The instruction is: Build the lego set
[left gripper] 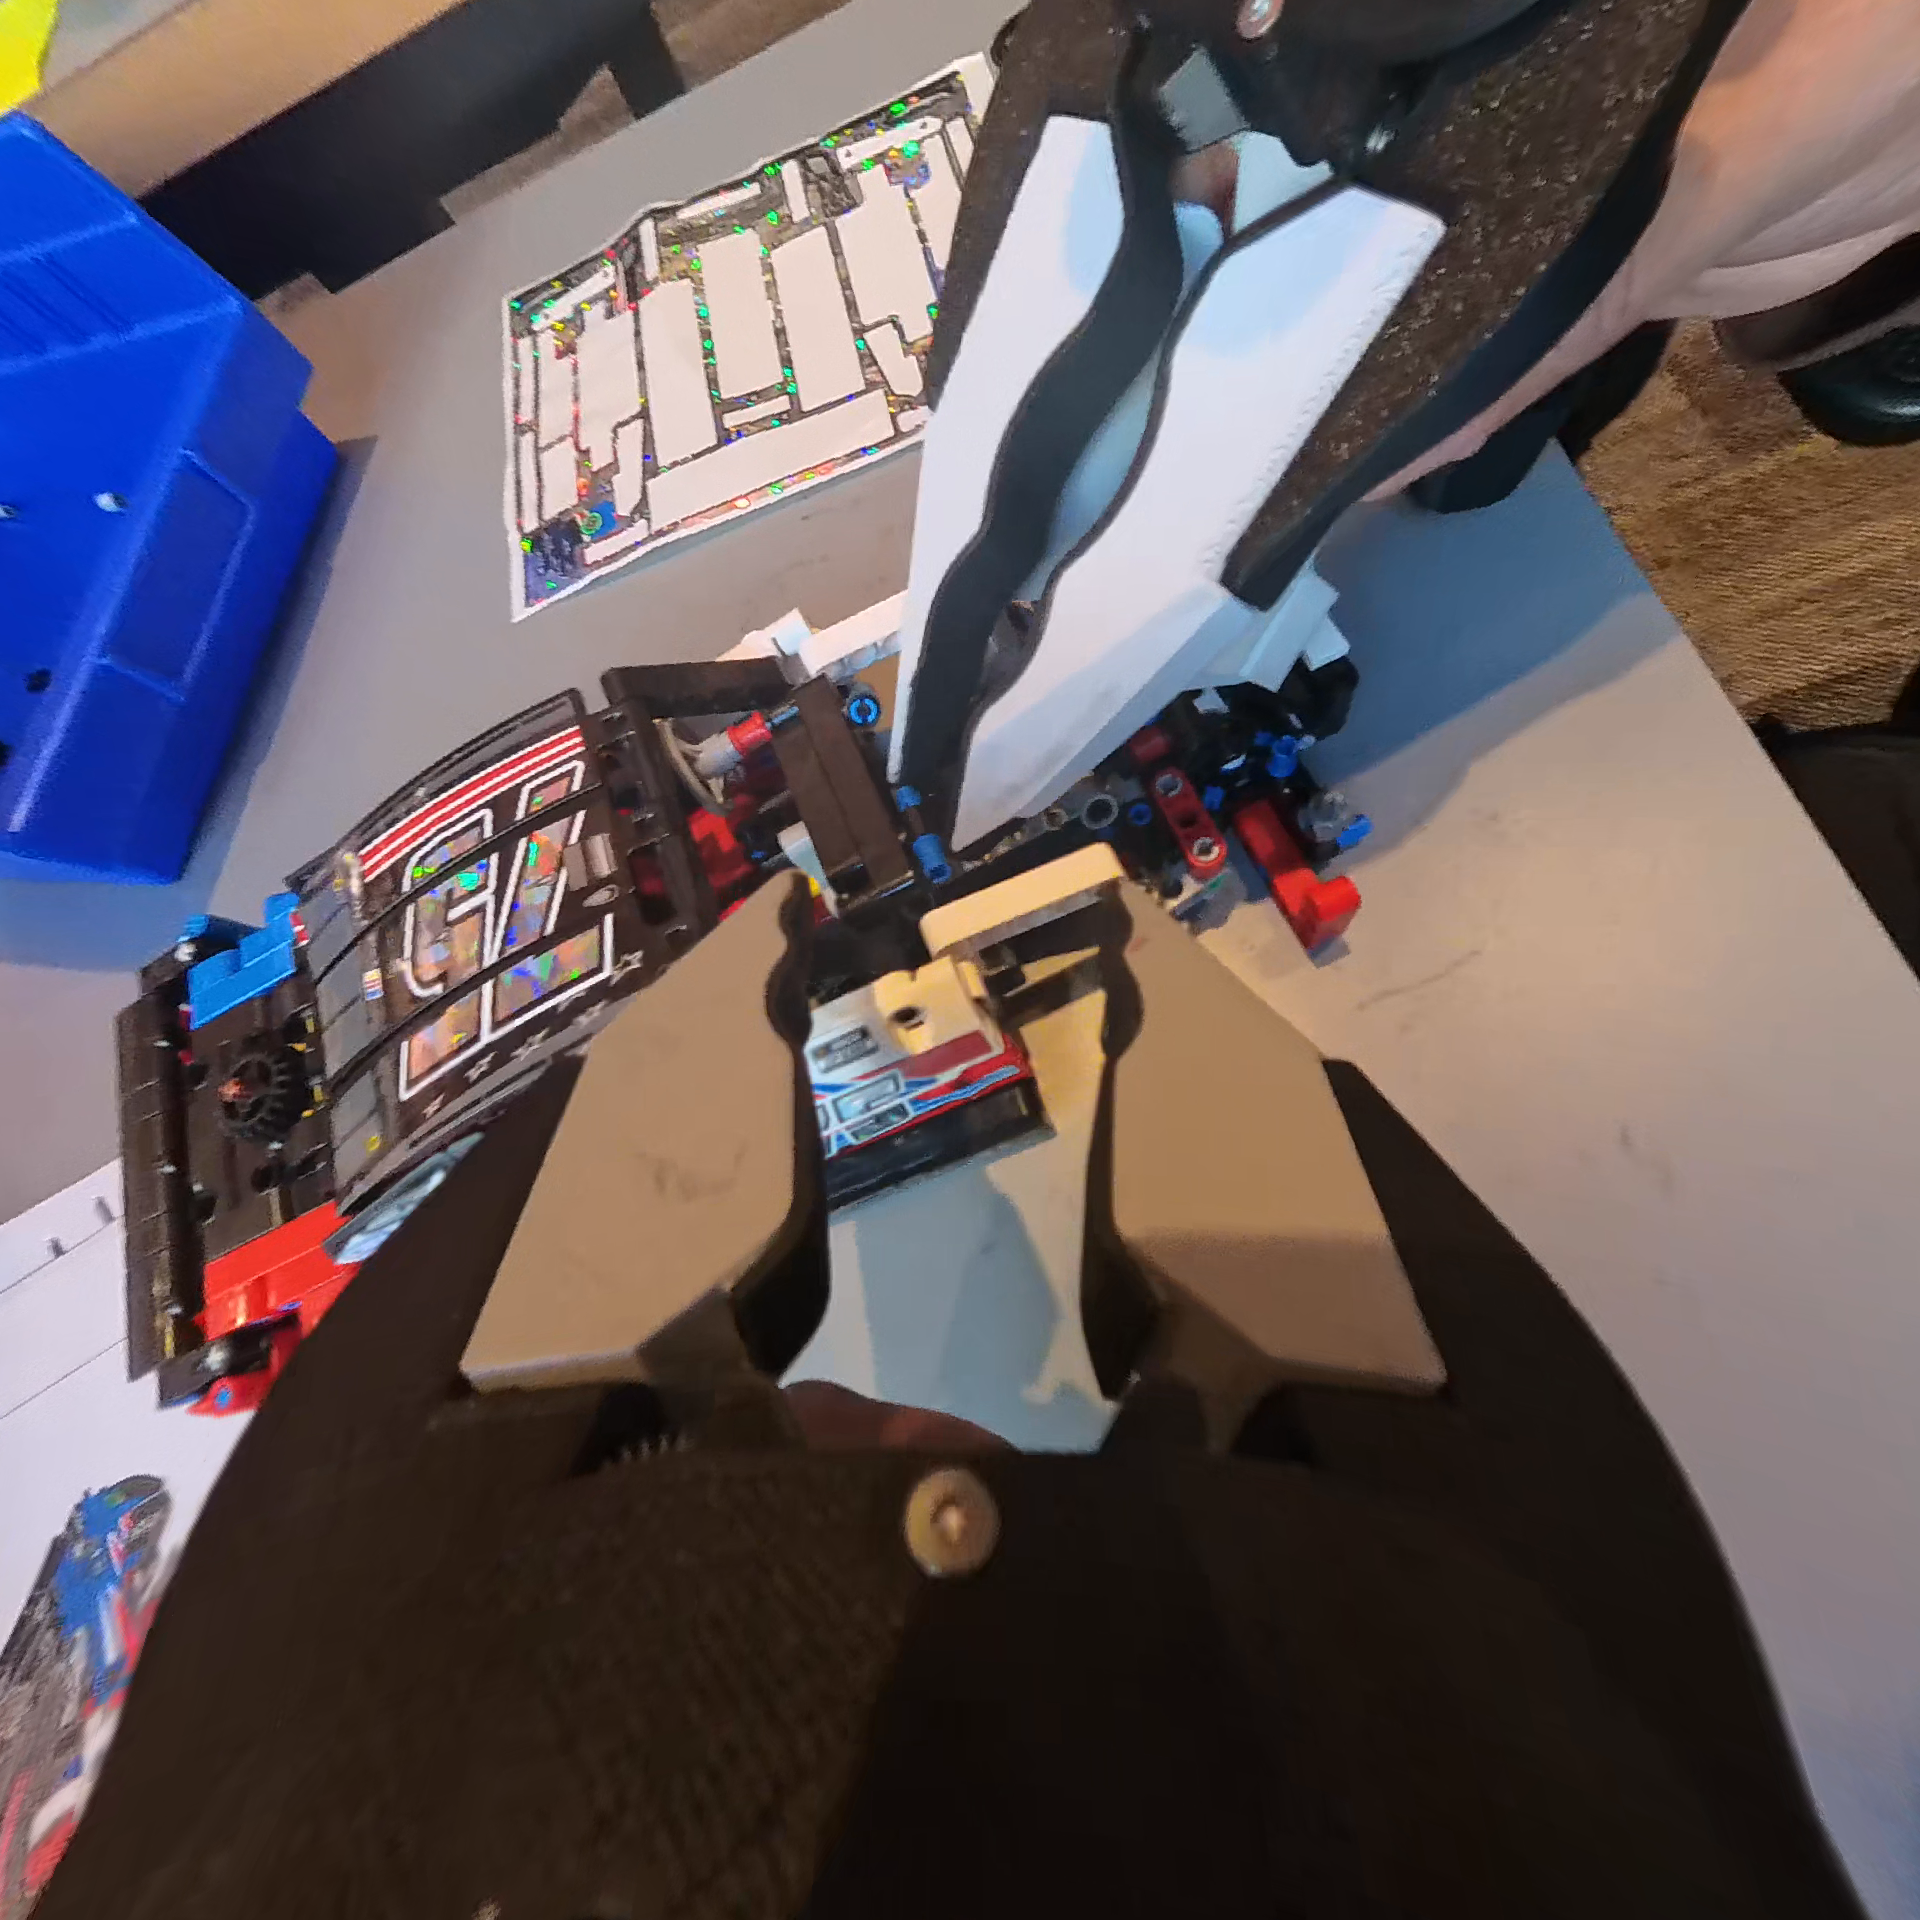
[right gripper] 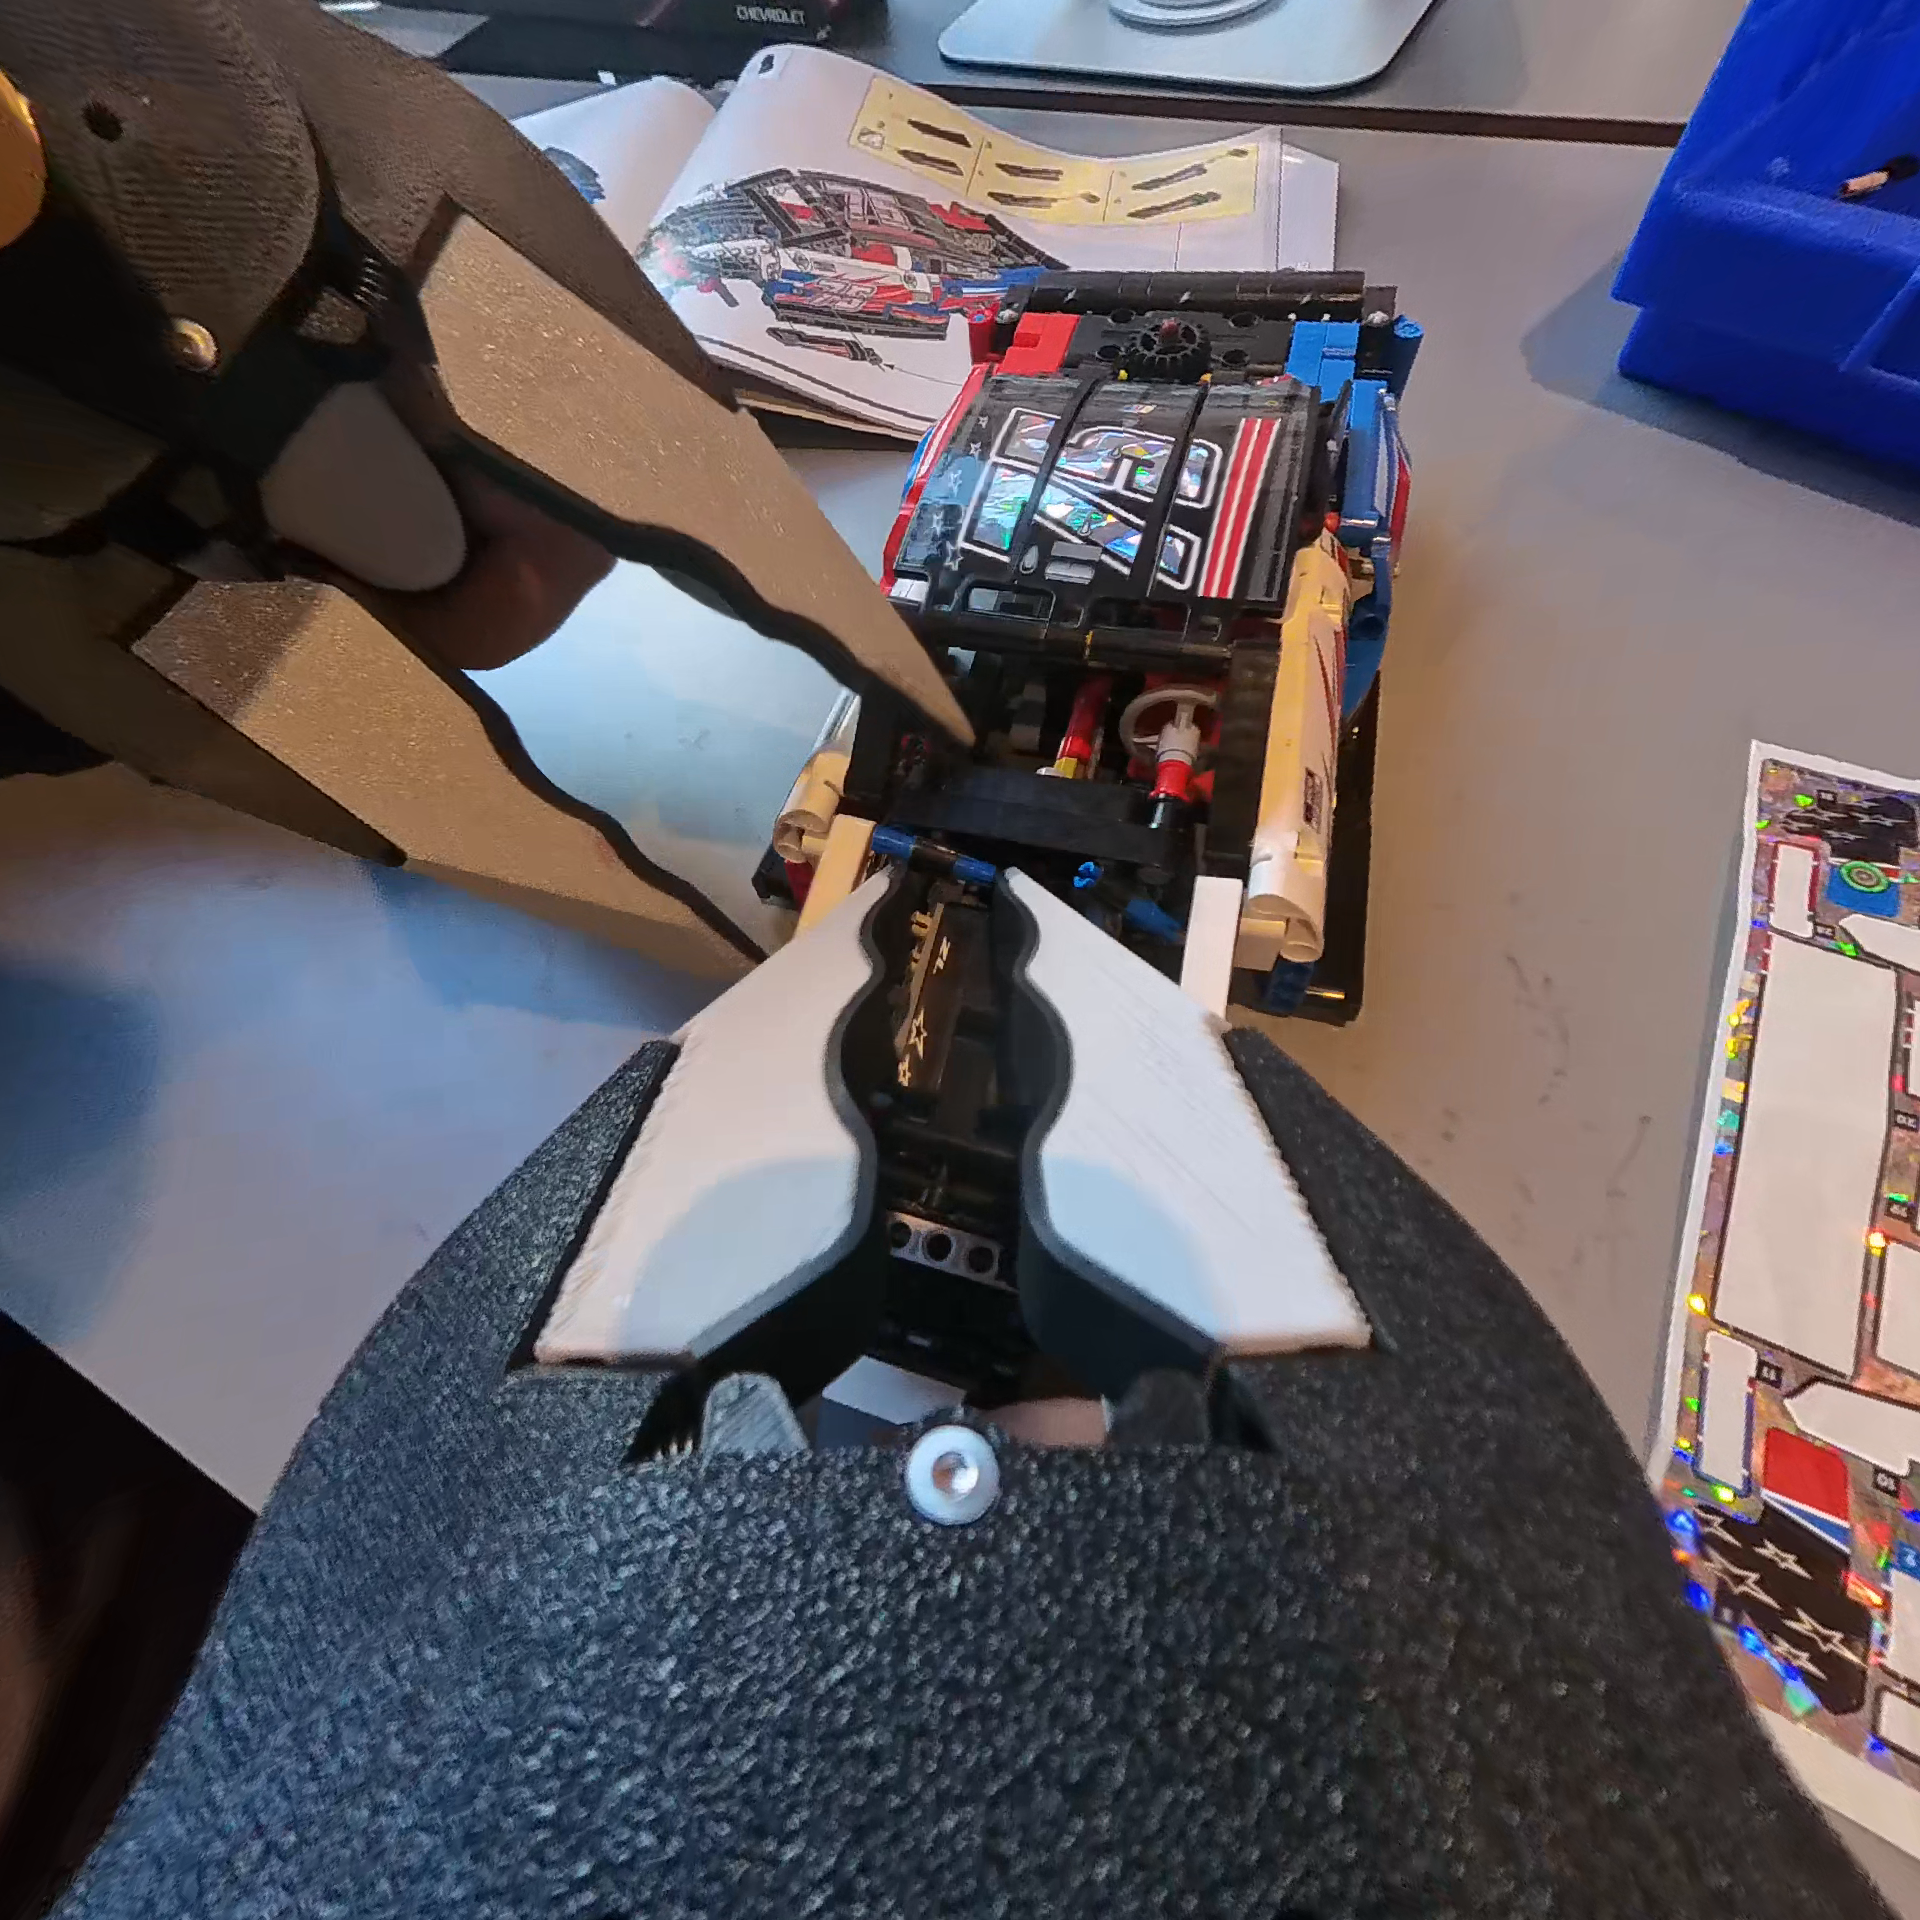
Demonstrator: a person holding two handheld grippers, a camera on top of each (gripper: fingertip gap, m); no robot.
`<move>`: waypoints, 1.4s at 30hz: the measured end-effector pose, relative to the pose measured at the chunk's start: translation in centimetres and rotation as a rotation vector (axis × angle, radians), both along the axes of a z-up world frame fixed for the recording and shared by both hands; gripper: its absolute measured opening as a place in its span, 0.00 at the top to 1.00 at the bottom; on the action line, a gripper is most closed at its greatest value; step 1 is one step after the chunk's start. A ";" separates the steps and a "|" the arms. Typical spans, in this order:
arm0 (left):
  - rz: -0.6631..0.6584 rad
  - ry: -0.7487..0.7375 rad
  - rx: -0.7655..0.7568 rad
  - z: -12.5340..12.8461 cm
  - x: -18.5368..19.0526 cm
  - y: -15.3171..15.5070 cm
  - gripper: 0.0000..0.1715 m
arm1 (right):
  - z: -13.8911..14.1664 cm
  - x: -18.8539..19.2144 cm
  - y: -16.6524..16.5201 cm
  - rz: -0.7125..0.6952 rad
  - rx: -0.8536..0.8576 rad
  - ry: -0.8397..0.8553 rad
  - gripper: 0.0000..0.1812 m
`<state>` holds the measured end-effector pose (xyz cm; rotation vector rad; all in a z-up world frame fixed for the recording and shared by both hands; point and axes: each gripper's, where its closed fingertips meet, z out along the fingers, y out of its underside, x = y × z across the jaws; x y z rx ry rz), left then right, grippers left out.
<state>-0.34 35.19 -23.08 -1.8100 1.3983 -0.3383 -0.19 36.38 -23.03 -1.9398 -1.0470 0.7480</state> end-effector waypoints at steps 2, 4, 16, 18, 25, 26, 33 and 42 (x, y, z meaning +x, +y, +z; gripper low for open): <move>-0.002 0.011 -0.029 -0.1 0.1 0.0 0.71 | 0.0 0.0 0.0 0.006 0.007 -0.009 0.92; -0.006 0.011 -0.050 -0.1 0.1 0.0 0.71 | 0.0 0.0 0.0 0.013 0.007 -0.010 0.92; 0.031 0.019 -0.074 0.0 0.1 0.4 0.71 | -0.1 -0.1 0.2 0.039 0.019 -0.016 0.91; 0.034 0.027 -0.070 0.0 0.1 0.4 0.70 | -0.1 -0.1 0.2 0.042 0.018 -0.015 0.91; -0.068 -0.006 -0.177 0.4 0.4 -0.6 0.58 | -0.1 -0.1 0.2 0.051 0.012 -0.008 0.91; -0.076 -0.021 -0.194 0.6 0.5 -0.6 0.57 | -0.1 -0.1 0.2 0.051 0.012 -0.008 0.91; -0.082 -0.022 -0.244 0.2 0.9 -0.8 0.56 | -0.1 -0.2 0.2 0.051 0.014 -0.010 0.91; -0.016 -0.023 -0.341 0.5 0.8 -0.9 0.57 | -0.2 -0.2 0.3 0.055 0.031 -0.027 0.91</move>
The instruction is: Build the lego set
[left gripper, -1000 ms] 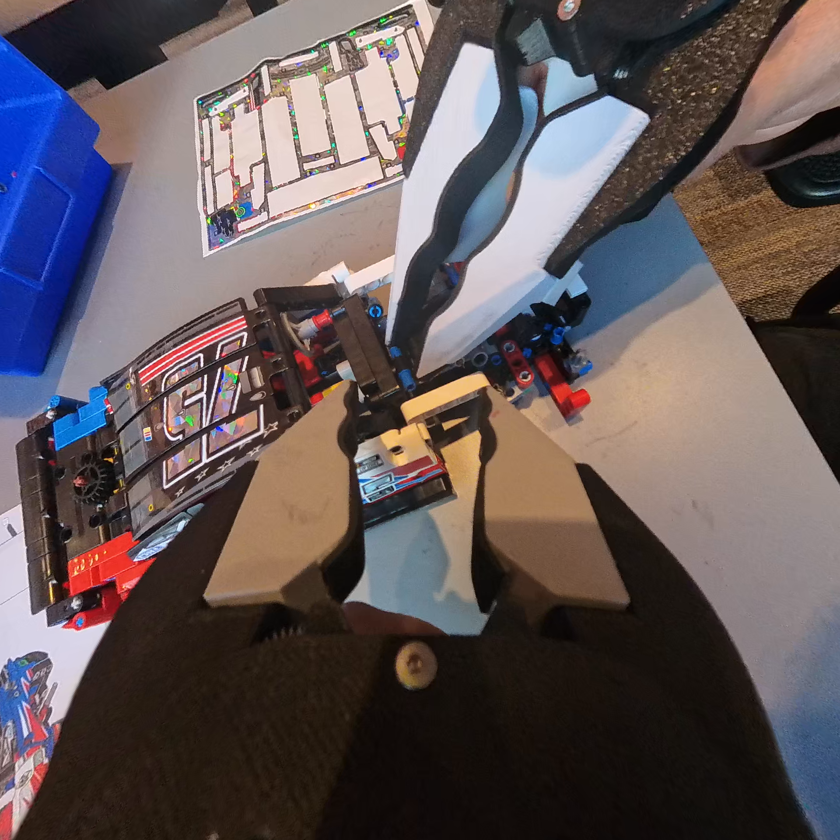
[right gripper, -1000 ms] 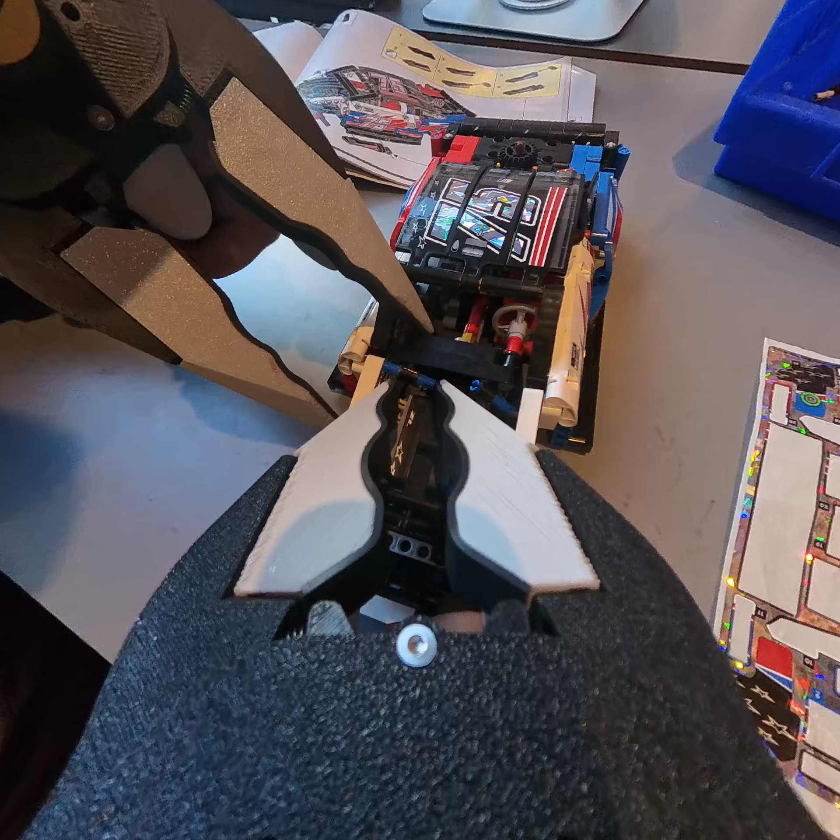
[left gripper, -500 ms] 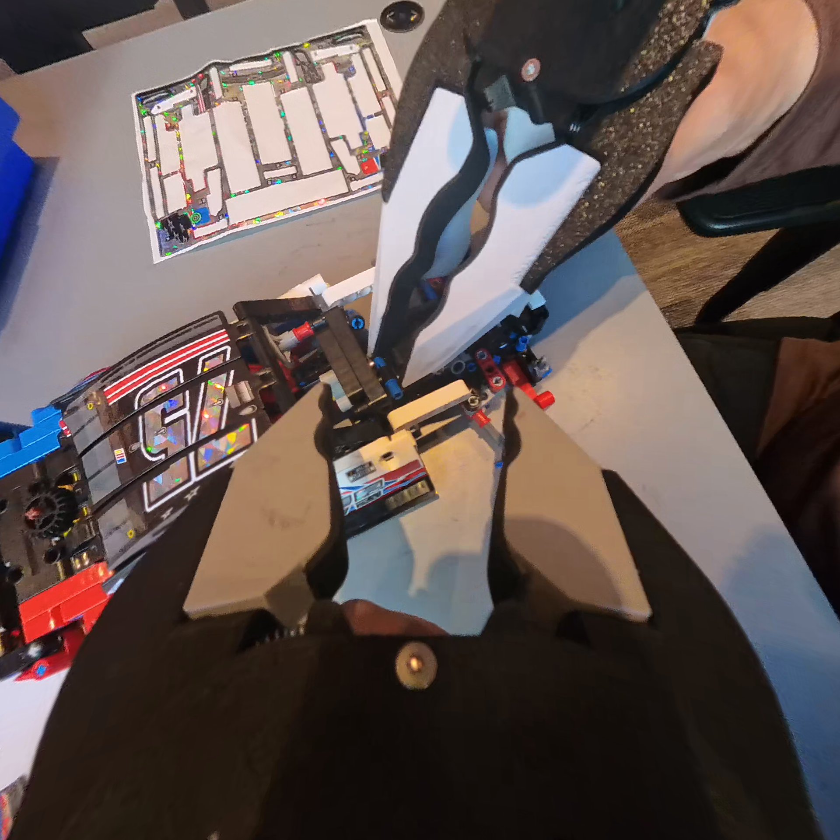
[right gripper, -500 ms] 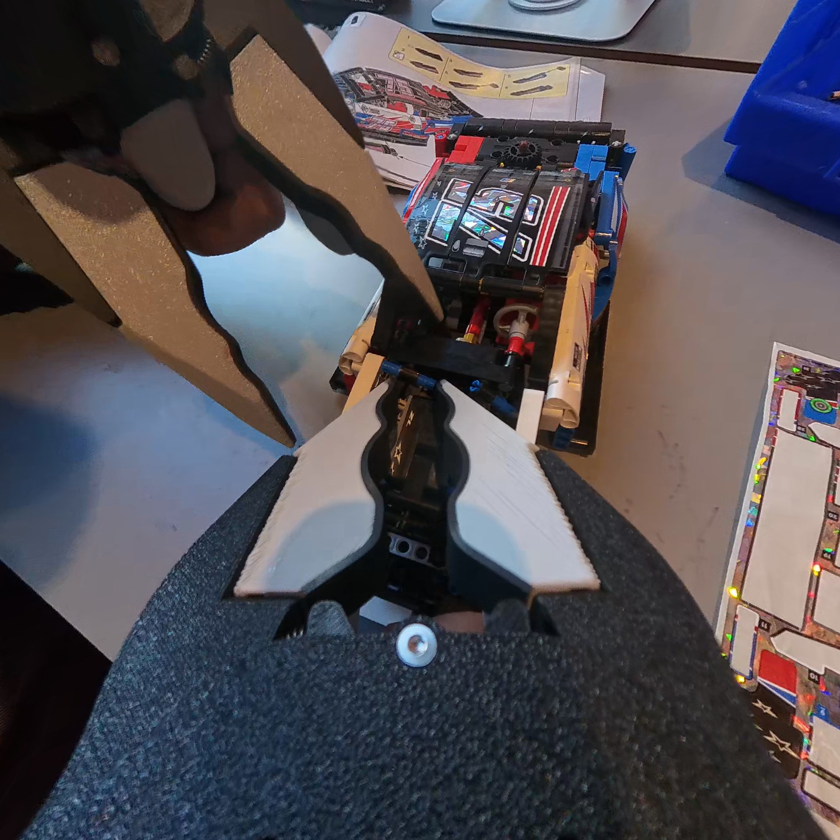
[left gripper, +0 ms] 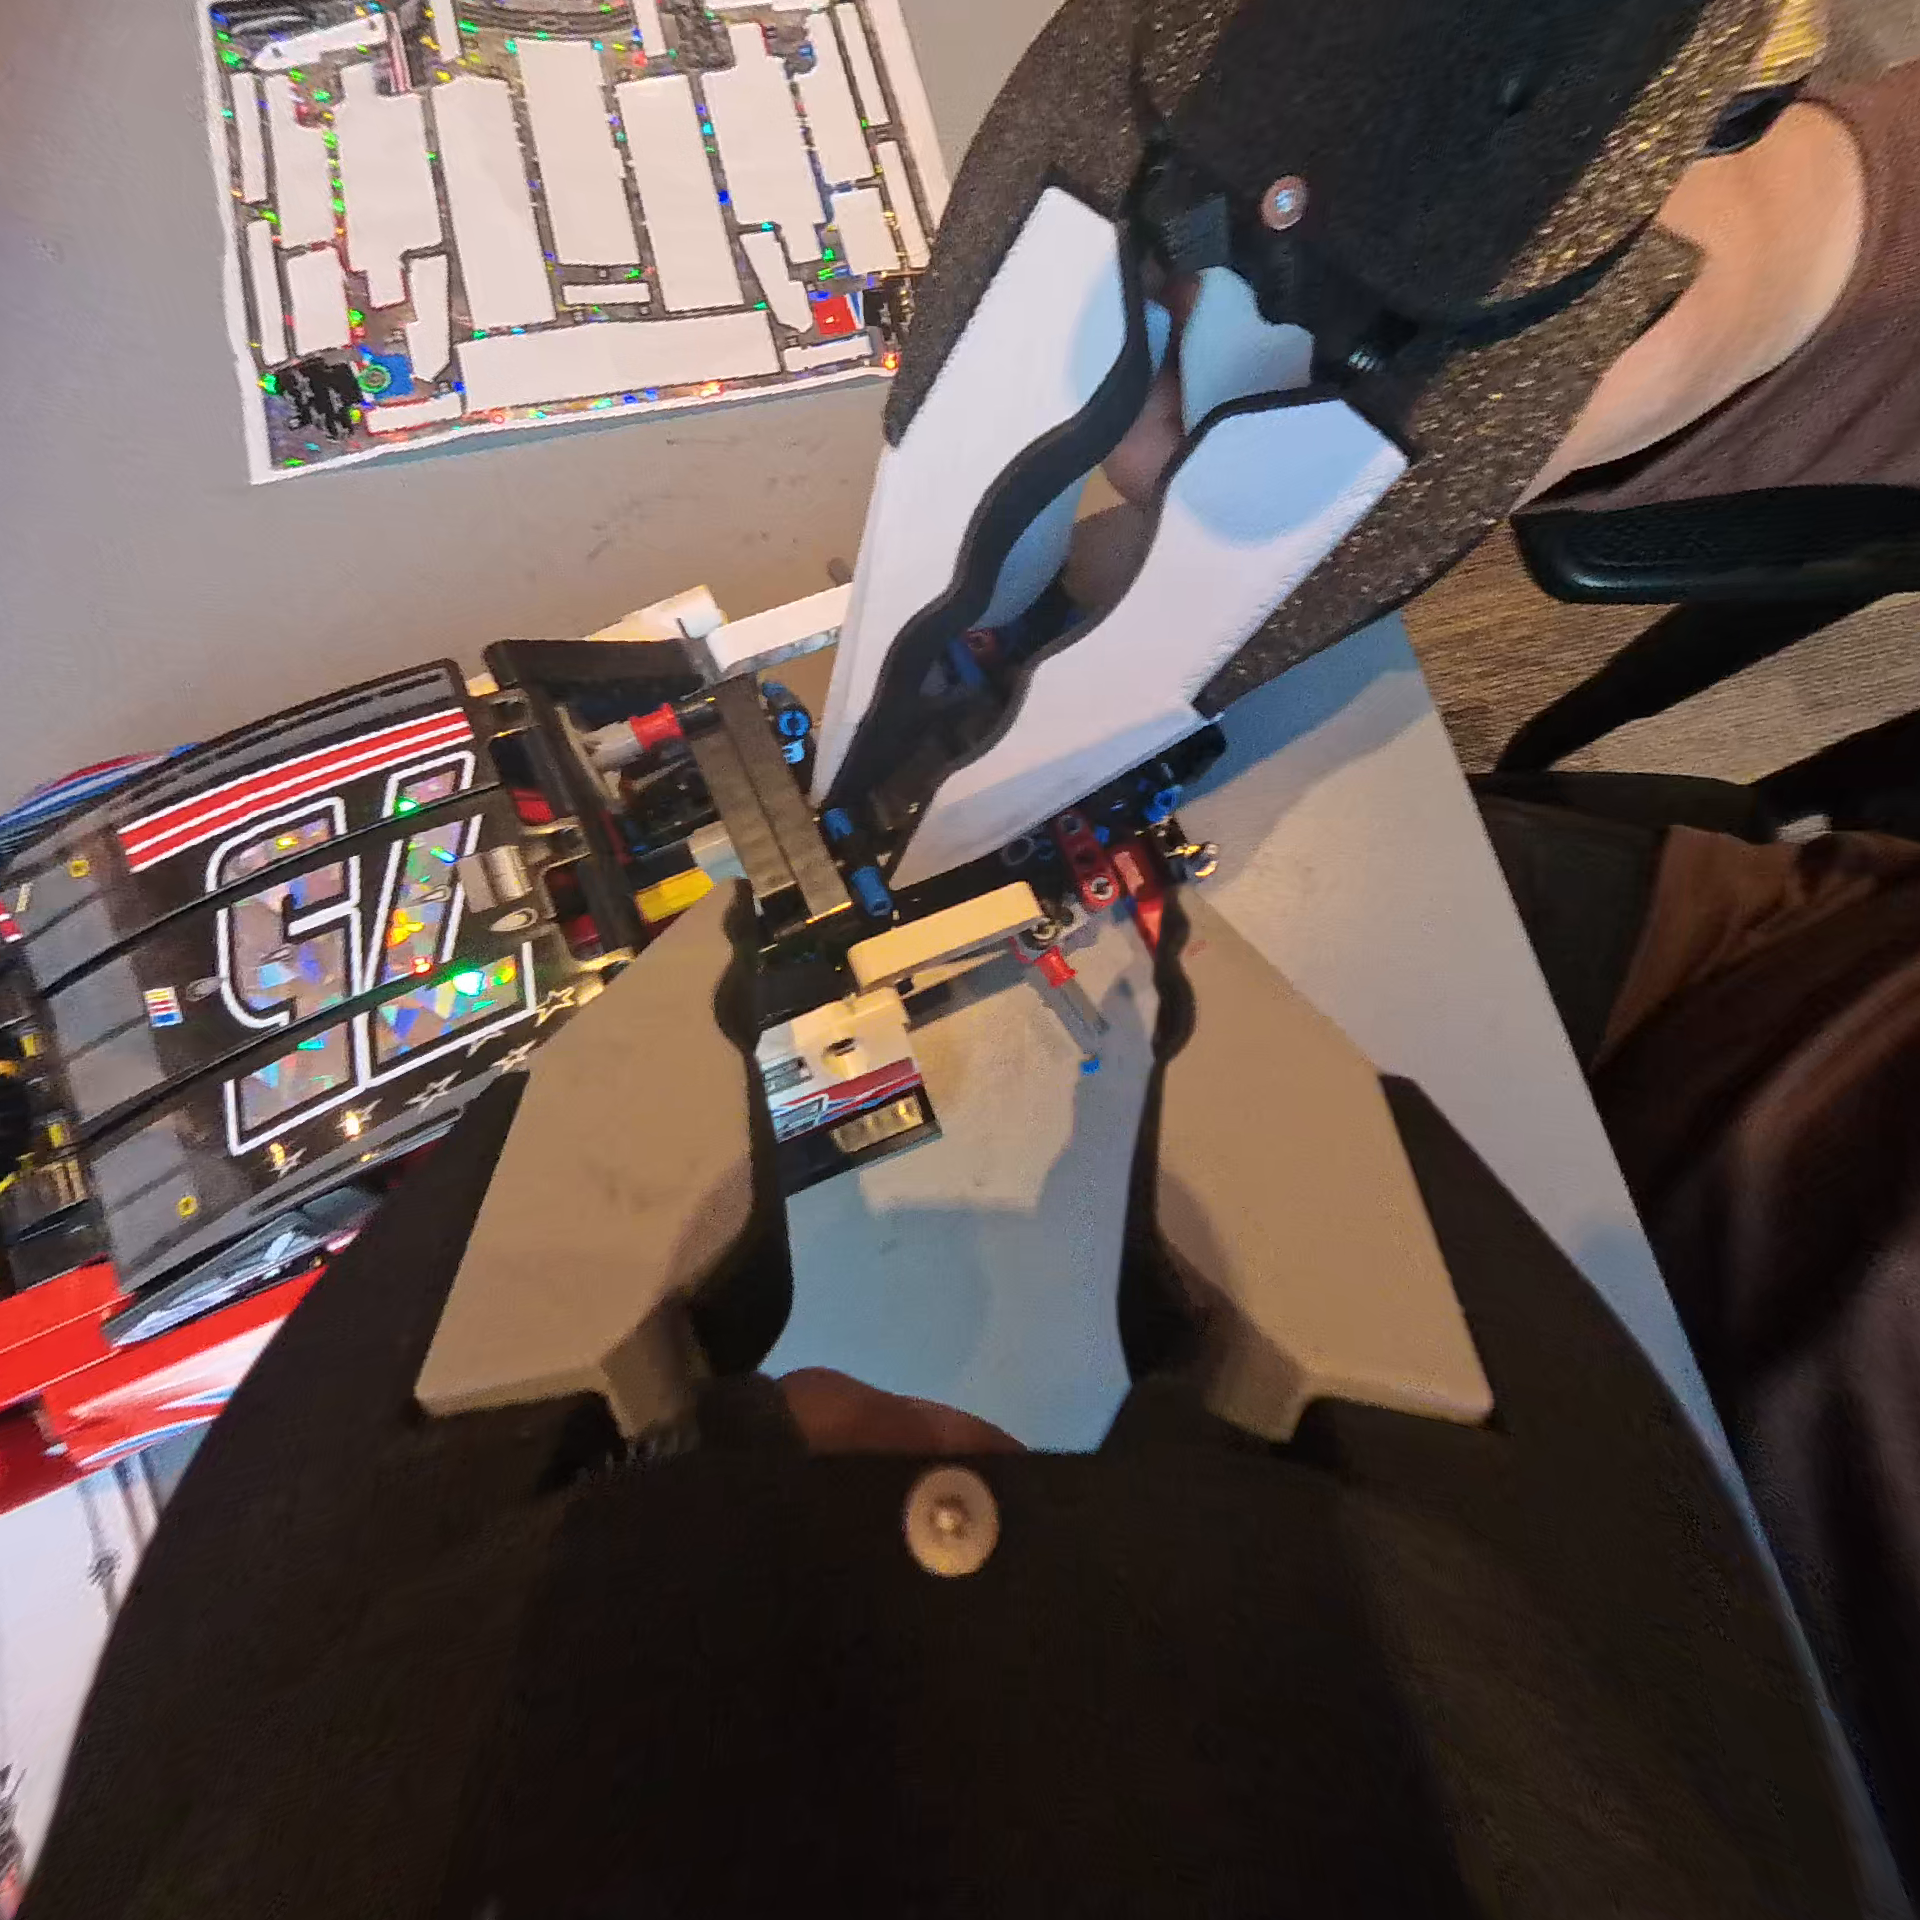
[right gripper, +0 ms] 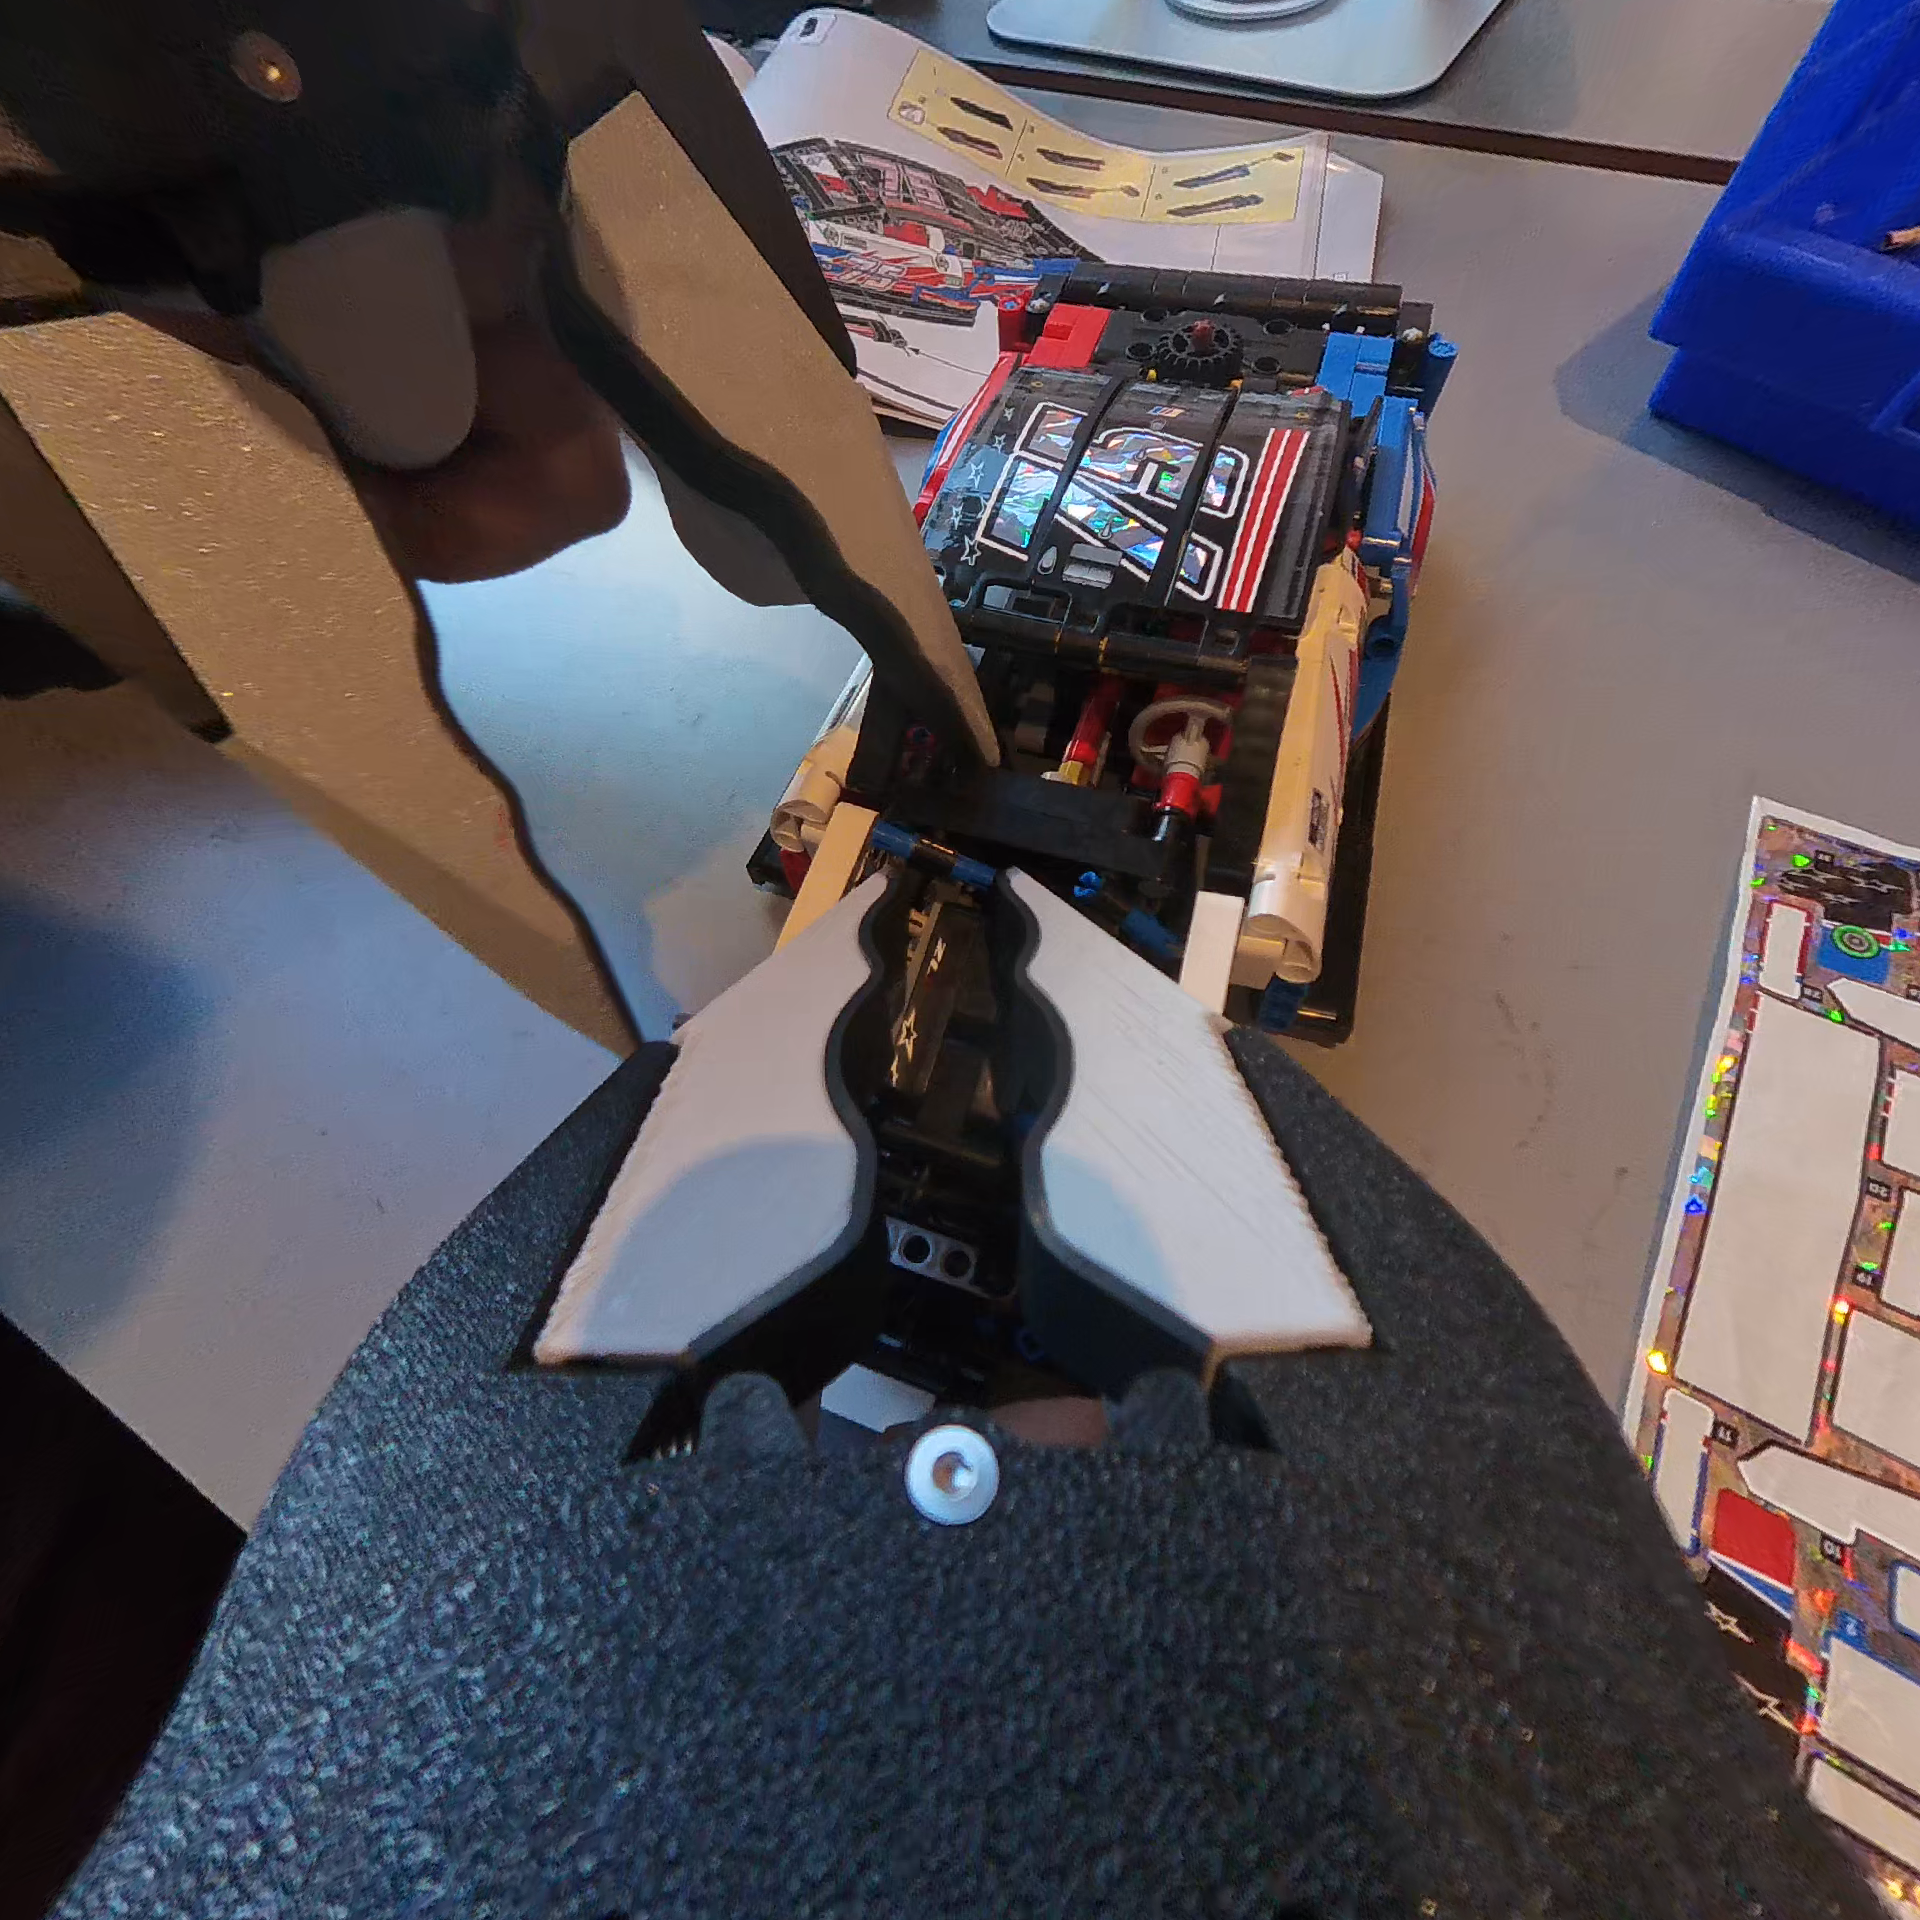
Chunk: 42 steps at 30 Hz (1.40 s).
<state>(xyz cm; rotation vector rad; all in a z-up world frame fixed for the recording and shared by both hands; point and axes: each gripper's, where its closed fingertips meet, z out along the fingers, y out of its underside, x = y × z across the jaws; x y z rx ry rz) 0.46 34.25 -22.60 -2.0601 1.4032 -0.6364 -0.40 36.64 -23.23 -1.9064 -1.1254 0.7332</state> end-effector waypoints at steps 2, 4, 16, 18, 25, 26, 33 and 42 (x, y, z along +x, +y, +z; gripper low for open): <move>-0.009 -0.021 -0.027 0.1 0.2 -0.3 0.52 | 0.0 0.0 0.0 -0.001 -0.001 0.000 0.91; -0.011 -0.031 -0.050 0.2 0.3 -0.5 0.49 | 0.0 0.0 0.1 0.000 -0.003 0.000 0.91; 0.073 0.022 -0.001 -0.1 0.0 0.7 0.62 | -0.1 -0.1 0.0 -0.015 -0.039 0.029 0.91; 0.036 0.008 -0.022 -0.3 0.5 -0.2 0.49 | -0.1 -0.1 0.0 -0.016 -0.055 0.040 0.91; 0.020 0.074 0.087 -1.5 0.7 -0.2 0.44 | -0.2 0.1 0.1 -0.014 -0.001 -0.004 0.95; 0.020 0.066 0.075 -1.4 0.7 -0.3 0.44 | -0.2 0.1 0.2 -0.015 0.007 -0.010 0.96; 0.022 0.067 0.070 -1.5 0.8 -0.5 0.40 | -0.2 -0.1 0.1 -0.013 0.024 -0.019 0.97; 0.021 0.060 0.075 -1.5 0.8 -0.4 0.41 | -0.3 -0.2 0.0 -0.044 -0.121 0.058 0.94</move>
